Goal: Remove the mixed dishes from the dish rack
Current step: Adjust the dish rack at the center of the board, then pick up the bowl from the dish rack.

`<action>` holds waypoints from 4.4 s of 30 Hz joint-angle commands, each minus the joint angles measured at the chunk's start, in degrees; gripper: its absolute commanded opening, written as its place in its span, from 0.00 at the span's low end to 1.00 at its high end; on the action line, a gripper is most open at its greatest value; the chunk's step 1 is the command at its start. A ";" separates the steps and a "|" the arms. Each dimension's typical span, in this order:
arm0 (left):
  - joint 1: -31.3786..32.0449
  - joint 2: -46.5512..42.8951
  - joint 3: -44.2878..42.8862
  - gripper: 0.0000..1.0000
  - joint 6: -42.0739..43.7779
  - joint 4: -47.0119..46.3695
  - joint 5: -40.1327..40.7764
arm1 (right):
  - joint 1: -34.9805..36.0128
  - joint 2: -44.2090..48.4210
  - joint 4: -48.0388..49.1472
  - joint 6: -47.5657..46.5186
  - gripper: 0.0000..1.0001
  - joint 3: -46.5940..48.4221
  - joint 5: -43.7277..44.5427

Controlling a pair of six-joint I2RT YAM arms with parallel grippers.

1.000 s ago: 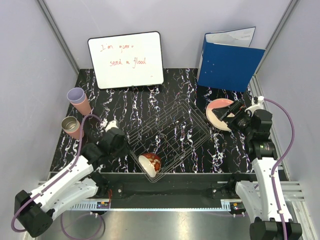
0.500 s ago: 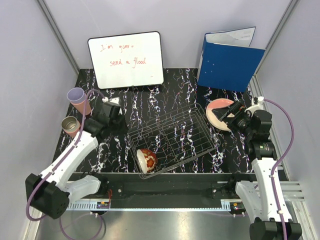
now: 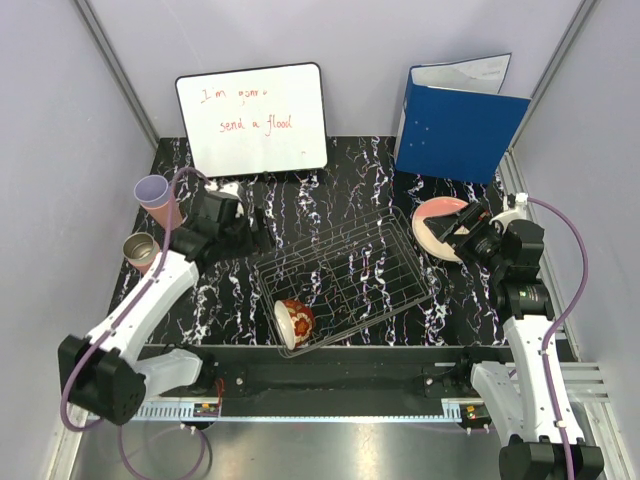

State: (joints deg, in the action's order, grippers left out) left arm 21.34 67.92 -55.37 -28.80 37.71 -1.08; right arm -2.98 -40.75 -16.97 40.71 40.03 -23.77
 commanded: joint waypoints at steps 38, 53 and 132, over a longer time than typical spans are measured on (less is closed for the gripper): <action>12.50 -25.39 30.59 0.07 -38.09 -6.34 10.22 | 0.87 -0.64 4.14 0.87 1.00 -0.92 -2.33; 12.50 -14.84 8.03 0.00 -19.74 3.49 11.19 | 0.87 -0.29 3.96 1.04 0.99 -0.48 -2.42; 19.08 -19.41 14.85 0.70 -13.12 -4.14 4.69 | 1.31 -1.52 5.28 1.30 0.99 -2.85 -2.25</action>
State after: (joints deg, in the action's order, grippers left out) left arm 39.07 47.51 -42.00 -40.80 38.33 4.60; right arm -2.24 -42.46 -14.37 42.06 37.36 -25.19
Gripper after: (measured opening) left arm 0.743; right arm 0.992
